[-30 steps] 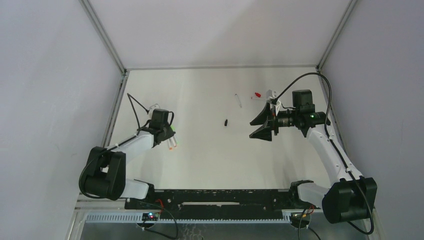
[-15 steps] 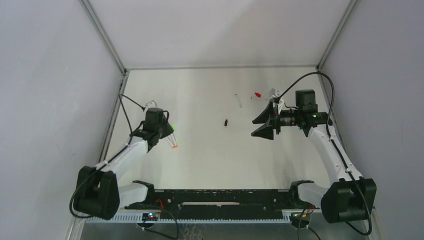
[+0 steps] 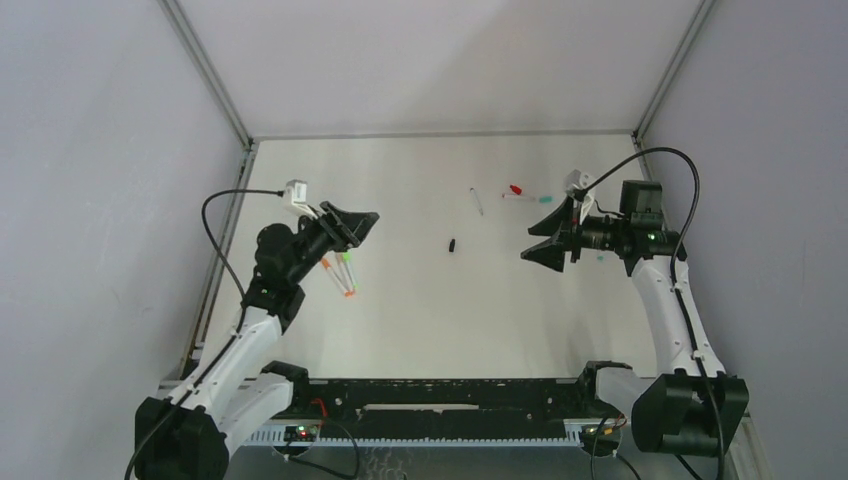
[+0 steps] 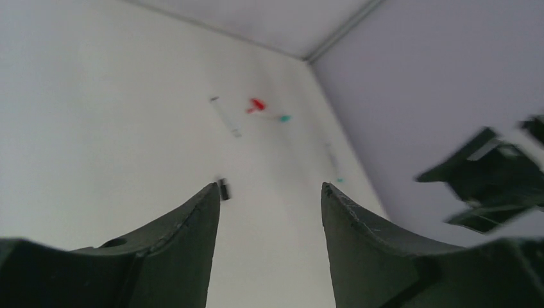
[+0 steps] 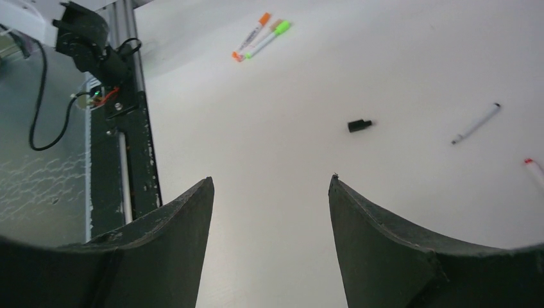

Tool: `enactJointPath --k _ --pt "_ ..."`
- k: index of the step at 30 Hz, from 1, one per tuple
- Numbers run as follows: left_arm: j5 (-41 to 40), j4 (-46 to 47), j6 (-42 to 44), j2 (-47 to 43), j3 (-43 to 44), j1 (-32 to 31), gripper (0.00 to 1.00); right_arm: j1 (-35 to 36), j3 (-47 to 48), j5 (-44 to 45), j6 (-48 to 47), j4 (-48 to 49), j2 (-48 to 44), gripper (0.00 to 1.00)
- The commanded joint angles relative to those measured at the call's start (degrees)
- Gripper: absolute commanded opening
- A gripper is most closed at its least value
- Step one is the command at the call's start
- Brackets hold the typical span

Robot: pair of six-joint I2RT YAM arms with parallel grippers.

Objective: Insert the pens into the pen caps
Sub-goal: Place the pen at the center of the board, then pick up the pen from the center of the board.

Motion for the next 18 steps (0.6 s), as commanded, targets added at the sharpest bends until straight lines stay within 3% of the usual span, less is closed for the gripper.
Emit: enactJointPath --k 1,4,8,11,18 --pt "11.3 17.1 -8.4 -1.1 -0.3 0.4 0.63 -3.4 -1.1 1.9 -0.6 1.3 -1.5 0.73" --pt "13.6 12.5 -6.3 -5.0 4.3 0.5 0.72 -5.4 -1.8 4.3 -0.1 2.5 -1.9 0.74" --pt "12.0 -11.8 7.4 -8.8 13.6 0.5 0.83 -6.4 -1.9 8.9 -0.2 3.1 -2.3 0.74" --pt "9.5 -19.2 14.5 -10.9 14.2 0.5 0.99 -6.4 -1.9 10.6 -1.1 3.4 -2.3 0.74" --pt "2.5 -30.3 25.9 -15.4 14.0 0.9 1.00 -5.9 0.4 12.2 -4.9 0.3 -0.1 0.74"
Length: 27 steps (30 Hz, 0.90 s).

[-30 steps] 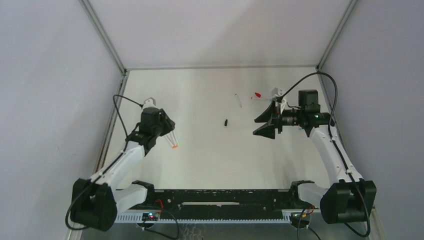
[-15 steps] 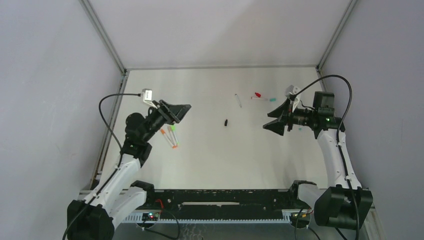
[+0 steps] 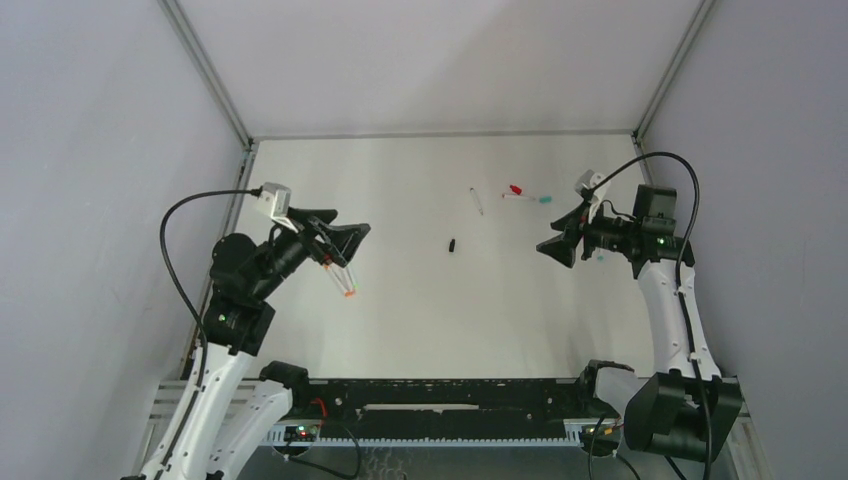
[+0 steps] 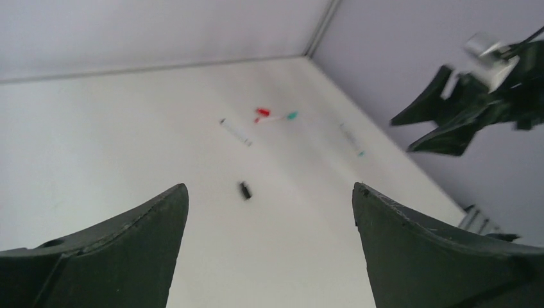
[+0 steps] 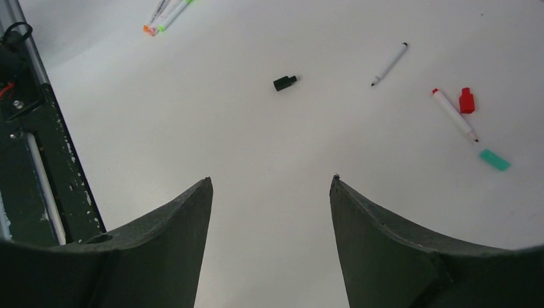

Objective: Insert the pens into the pen caps
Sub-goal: Pick up the pen from the center of the board.

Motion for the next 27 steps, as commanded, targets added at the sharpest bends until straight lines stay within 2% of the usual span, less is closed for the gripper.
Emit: enactJointPath --k 1,6,14,21,27 --pt "-6.1 -12.1 10.4 -1.5 1.1 0.7 1.00 0.8 3.1 3.1 -3.4 -1.9 1.6 0.74" --pt "-8.1 -11.8 11.1 -2.4 -0.3 0.8 1.00 5.0 7.5 9.7 -3.0 -3.1 6.0 0.74" --pt "-14.9 -13.9 12.7 -3.5 -0.6 1.5 1.00 14.9 18.1 21.5 3.7 -4.1 17.7 0.73" --pt "-18.5 -14.3 13.8 -5.2 -1.1 2.0 1.00 21.6 29.2 28.8 10.5 -5.6 31.5 0.71" --pt "-16.8 -14.2 13.4 -4.5 -1.0 4.0 1.00 25.2 40.1 35.7 17.3 -6.5 45.1 0.70"
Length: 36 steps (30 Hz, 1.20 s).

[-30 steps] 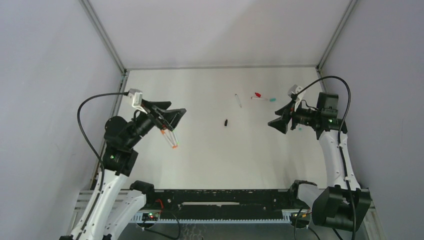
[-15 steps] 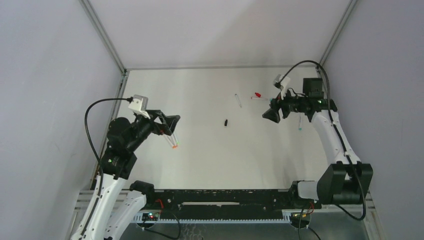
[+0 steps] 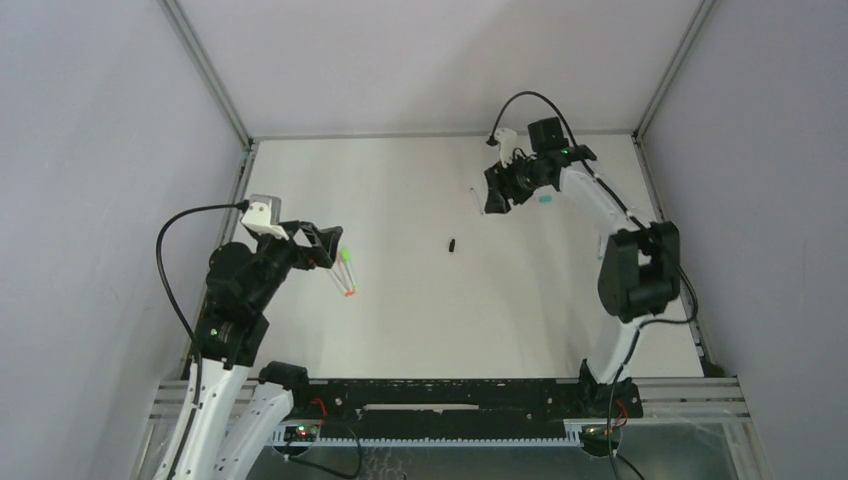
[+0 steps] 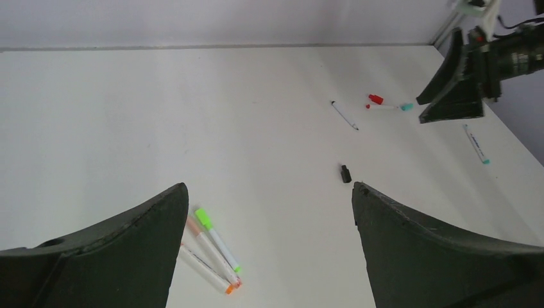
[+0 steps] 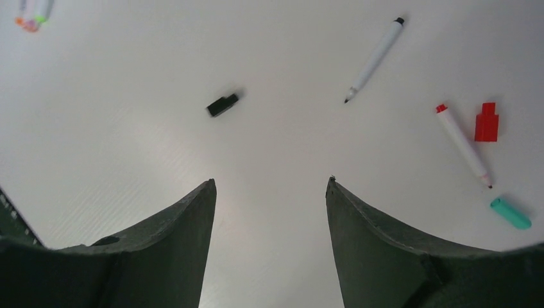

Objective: Insert the pens into the pen caps
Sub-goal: Pick up the pen from the center of the board.

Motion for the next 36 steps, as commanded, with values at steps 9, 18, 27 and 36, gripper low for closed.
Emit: enactJointPath --k 9,18,27,36 --pt "1.2 0.7 0.9 0.6 -0.8 4.2 1.00 4.5 22.8 14.7 16.8 -1.2 23.4 0.61" --pt "4.1 1.5 0.2 1.6 -0.9 5.6 1.00 4.7 31.7 19.2 18.8 -2.5 32.6 0.44" --pt "5.1 2.0 -0.2 2.1 -1.1 6.8 1.00 4.8 35.7 19.2 19.4 -4.1 36.7 0.42" --pt "5.7 2.1 -0.6 2.4 -1.1 7.4 1.00 5.8 39.0 21.1 20.3 -6.5 39.3 0.39"
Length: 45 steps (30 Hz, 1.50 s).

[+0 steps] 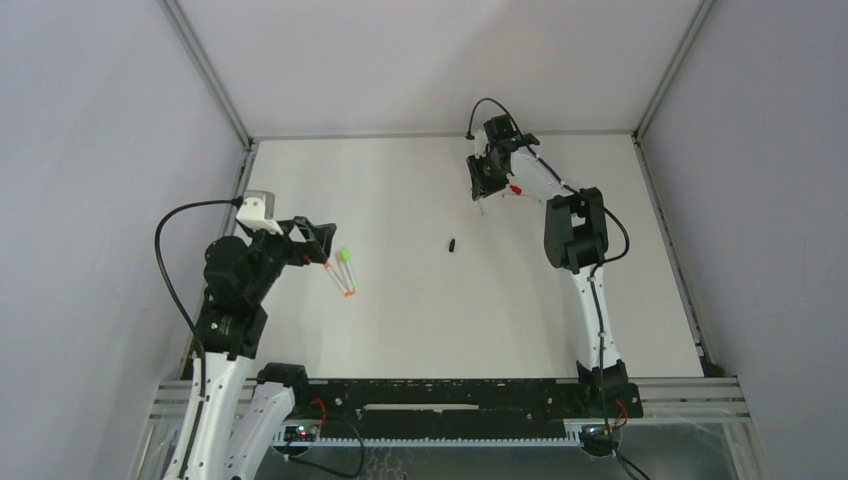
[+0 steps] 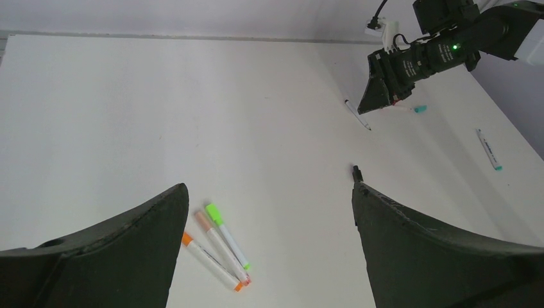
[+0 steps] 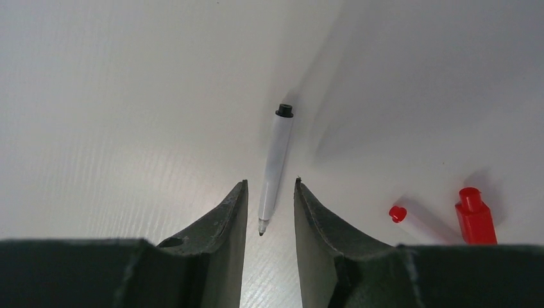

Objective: Insert the pens into the pen caps
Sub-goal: Pick up the pen from the center of the board.

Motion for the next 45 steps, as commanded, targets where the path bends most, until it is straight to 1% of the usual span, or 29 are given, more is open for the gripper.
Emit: enactJointPath --k 1,4,11,15,19,23,26,28,31,32,34,38,40,41,45 --pt "1.3 2.1 -0.4 0.3 -1.1 0.7 1.00 1.3 2.6 1.8 1.5 -1.6 1.0 0.38" --pt "1.5 2.1 -0.5 0.3 -1.2 0.8 1.00 1.9 3.5 3.1 1.6 -2.3 1.9 0.35" --pt "2.1 2.3 -0.7 0.6 -1.1 1.2 1.00 2.9 5.7 7.2 2.6 -3.6 3.7 0.33" --pt "2.5 2.4 -1.0 0.8 -1.1 1.5 1.00 3.0 6.4 8.0 3.1 -4.3 4.4 0.31" --pt "2.9 2.6 -1.2 1.0 -1.1 1.9 1.00 3.4 6.5 8.2 3.4 -5.2 5.1 0.26" --pt "3.4 2.7 -1.3 1.1 -1.3 2.3 1.00 4.3 6.2 8.6 2.9 -5.9 5.5 0.25" --pt "3.5 2.7 -1.3 1.0 -1.2 2.5 1.00 5.2 5.3 9.3 2.6 -6.3 5.5 0.20" --pt "3.5 3.0 -1.5 1.0 -1.3 2.8 1.00 5.7 4.4 9.5 2.3 -6.4 5.3 0.12" --pt "3.9 3.2 -1.7 1.1 -1.5 3.1 1.00 6.2 2.8 9.3 1.8 -6.6 4.7 0.05" --pt "4.2 3.4 -1.7 1.1 -1.5 3.3 1.00 6.3 2.4 9.0 1.5 -6.8 4.4 0.01" --pt "6.5 3.9 -2.1 1.3 -1.5 3.9 1.00 6.3 1.4 8.4 0.7 -6.9 3.6 0.00" --pt "15.6 7.5 -4.6 3.4 -2.2 5.0 1.00 6.2 -3.9 6.1 -2.1 -5.1 -1.0 0.00" --pt "19.2 8.3 -5.5 5.1 -1.9 5.0 1.00 5.7 -8.8 3.5 -2.5 -1.9 -5.3 0.00" --pt "20.9 8.9 -6.0 5.8 -2.1 6.3 1.00 5.4 -11.5 2.5 -2.0 -0.2 -8.8 0.00" --pt "27.7 13.5 -9.0 8.8 -3.3 6.5 0.99 4.2 -19.5 -1.0 -1.4 5.3 -18.9 0.00"
